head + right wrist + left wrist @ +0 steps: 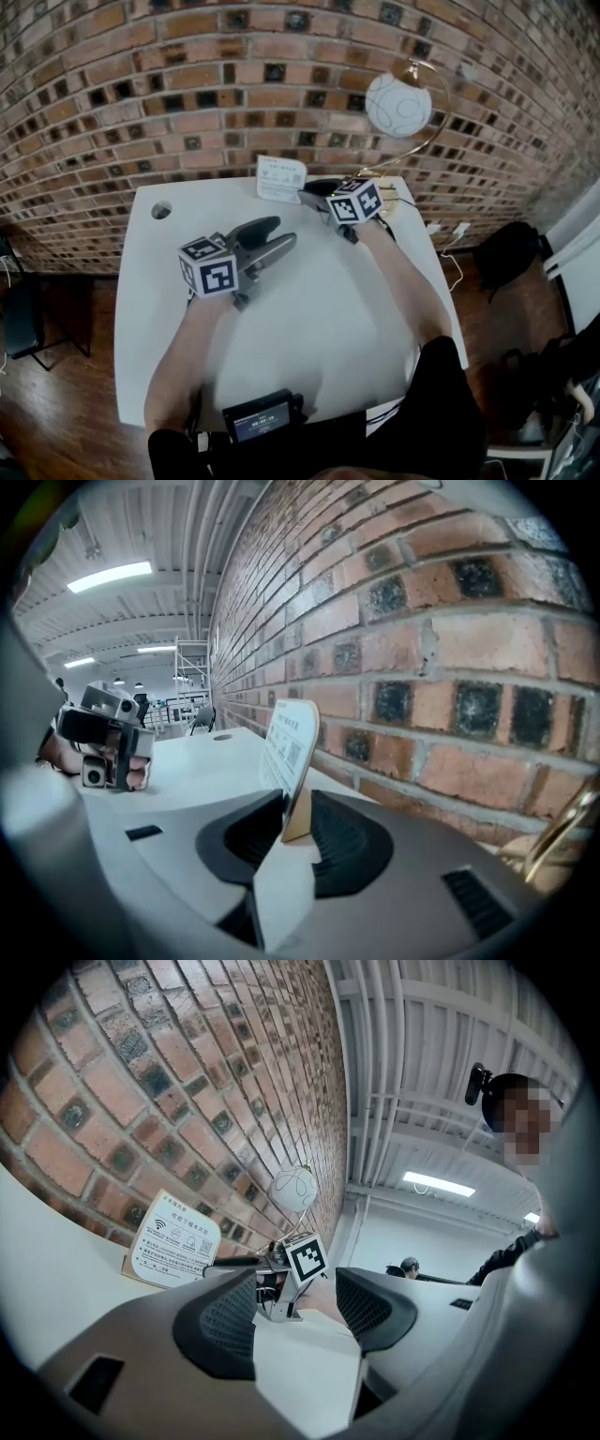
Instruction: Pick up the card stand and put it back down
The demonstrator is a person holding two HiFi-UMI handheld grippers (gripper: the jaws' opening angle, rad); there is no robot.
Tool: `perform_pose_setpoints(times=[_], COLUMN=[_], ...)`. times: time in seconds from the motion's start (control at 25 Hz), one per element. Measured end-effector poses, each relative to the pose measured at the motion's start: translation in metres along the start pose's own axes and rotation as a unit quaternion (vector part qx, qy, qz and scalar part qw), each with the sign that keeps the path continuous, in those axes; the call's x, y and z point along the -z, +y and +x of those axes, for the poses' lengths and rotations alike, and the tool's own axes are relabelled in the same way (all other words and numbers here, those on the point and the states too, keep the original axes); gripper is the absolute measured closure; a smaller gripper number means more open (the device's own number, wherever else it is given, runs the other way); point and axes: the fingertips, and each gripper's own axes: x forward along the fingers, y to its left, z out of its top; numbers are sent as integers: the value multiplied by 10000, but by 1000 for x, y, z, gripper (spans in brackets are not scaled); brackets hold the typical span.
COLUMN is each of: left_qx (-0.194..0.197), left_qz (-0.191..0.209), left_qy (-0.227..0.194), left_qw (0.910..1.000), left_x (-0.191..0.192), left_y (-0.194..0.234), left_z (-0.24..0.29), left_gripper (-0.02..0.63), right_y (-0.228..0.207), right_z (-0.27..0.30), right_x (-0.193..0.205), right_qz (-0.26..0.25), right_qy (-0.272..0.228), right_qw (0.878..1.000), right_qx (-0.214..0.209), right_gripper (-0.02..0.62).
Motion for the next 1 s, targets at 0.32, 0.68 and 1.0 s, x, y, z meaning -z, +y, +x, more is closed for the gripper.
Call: perform_pose_setpoints(times=[0.32, 0.68, 1.0], left_qx=[-16, -5, -39], left_qz=[-7, 16, 7], left_qy=[0, 12, 20], left_qw=[10000, 10000, 10000], left_x=[1, 0, 1], left_y=[0, -1, 1], left_z=[0, 0, 1], left_gripper=[342, 342, 341], right_y=[-14, -21, -25], right_z=[3, 0, 1], right_x=[-6, -11, -9], right_qz=[-52, -215, -126], right_qy=[-34, -18, -28], right_qw=[9995, 9981, 9981], right_qx=[301, 574, 605], right_gripper=[474, 474, 477])
